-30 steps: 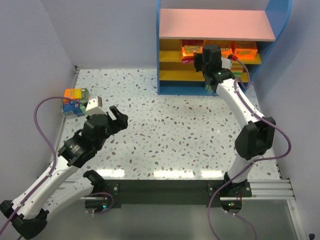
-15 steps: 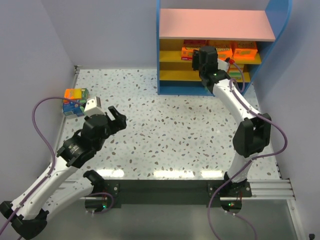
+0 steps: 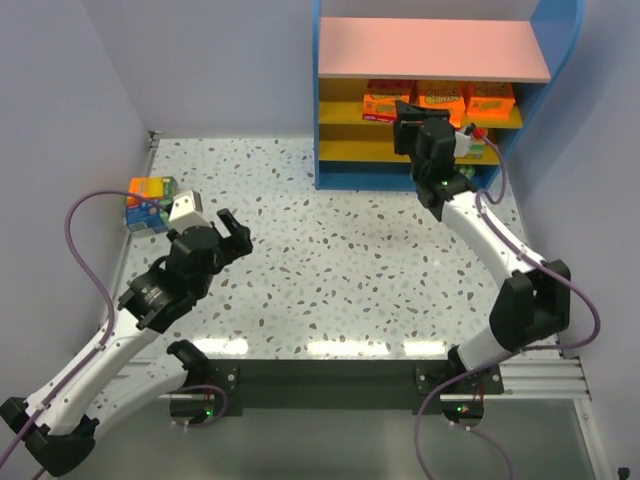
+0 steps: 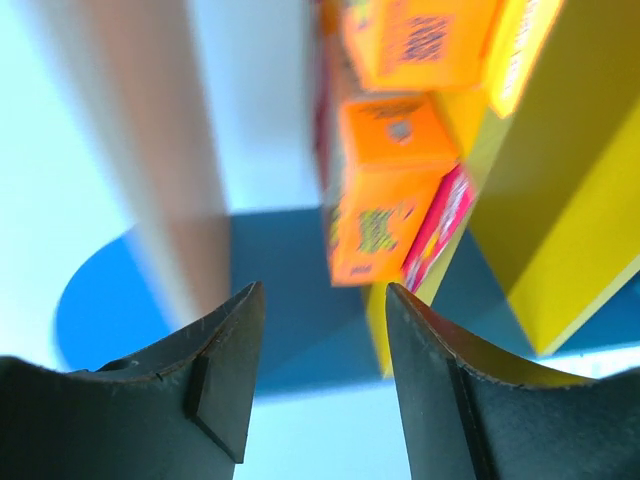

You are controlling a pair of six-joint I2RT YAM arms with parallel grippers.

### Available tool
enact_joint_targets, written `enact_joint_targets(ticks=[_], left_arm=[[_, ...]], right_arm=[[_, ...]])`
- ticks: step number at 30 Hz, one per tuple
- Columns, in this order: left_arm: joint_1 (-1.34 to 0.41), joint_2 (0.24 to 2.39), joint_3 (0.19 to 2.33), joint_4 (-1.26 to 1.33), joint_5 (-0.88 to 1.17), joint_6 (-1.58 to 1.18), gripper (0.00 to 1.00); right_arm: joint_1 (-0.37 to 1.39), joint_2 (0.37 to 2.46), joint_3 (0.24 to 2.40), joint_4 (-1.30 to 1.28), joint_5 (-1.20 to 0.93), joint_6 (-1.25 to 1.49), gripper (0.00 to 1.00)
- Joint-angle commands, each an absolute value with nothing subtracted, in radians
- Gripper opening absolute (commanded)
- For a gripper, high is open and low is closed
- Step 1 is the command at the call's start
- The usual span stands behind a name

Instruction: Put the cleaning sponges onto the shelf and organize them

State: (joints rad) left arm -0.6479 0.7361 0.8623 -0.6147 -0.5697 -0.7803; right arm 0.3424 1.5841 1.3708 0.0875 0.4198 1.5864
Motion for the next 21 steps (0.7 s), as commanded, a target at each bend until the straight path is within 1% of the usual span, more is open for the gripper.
enact_joint_targets(ticks=[1, 3, 6, 7, 9, 10, 12, 13, 15, 16, 17, 19, 21], left_arm=[[-0.641, 0.771, 0.893, -0.529, -0.663, -0.710, 0.89], [-0.637, 0.828, 0.896, -0.479, -0.683, -0.663, 0.89], [-0.582, 0.935, 0.929, -0.439, -0.667, -0.617, 0.90], [-0.522, 0.962, 0.948, -0.424, -0.645, -0.601, 0.90], [-0.442, 1.046, 0.966, -0.379, -0.550, -0.574, 0.89], [-0.360, 1.077, 0.991, -0.365, -0.520, -0.566, 0.89], [-0.283, 1.176, 1.017, -0.334, -0.476, -0.557, 0.88], [-0.205, 1.248, 1.046, -0.330, -0.462, -0.560, 0.88], [-0.125, 1.319, 1.077, -0.311, -0.401, -0.578, 0.88], [-0.041, 1.351, 1.109, -0.313, -0.379, -0.590, 0.88], [-0.002, 1.408, 1.124, -0.321, -0.362, -0.604, 0.88], [0.113, 1.446, 1.140, -0.315, -0.310, -0.656, 0.88], [0.173, 1.453, 1.108, -0.233, -0.266, -0.708, 0.88]], right_arm=[[0.348, 1.432, 1.254, 0.297, 0.338, 1.447, 0.56], [0.348, 1.350, 1.163, 0.324, 0.218, 1.376, 0.57], [0.353, 1.249, 1.031, 0.353, 0.039, 1.283, 0.59], [0.357, 1.230, 1.007, 0.350, 0.002, 1.258, 0.59], [0.359, 1.197, 0.951, 0.318, -0.160, 1.162, 0.60], [0.370, 1.168, 0.939, 0.286, -0.208, 1.129, 0.61], [0.380, 1.141, 0.882, 0.226, -0.328, 1.030, 0.64], [0.396, 1.111, 0.858, 0.206, -0.353, 1.003, 0.66], [0.406, 1.080, 0.793, 0.154, -0.399, 0.932, 0.70], [0.419, 1.066, 0.770, 0.135, -0.423, 0.910, 0.71], [0.420, 1.031, 0.749, 0.106, -0.431, 0.893, 0.74], [0.422, 1.005, 0.680, 0.095, -0.452, 0.856, 0.75], [0.422, 0.982, 0.640, 0.074, -0.465, 0.819, 0.77]])
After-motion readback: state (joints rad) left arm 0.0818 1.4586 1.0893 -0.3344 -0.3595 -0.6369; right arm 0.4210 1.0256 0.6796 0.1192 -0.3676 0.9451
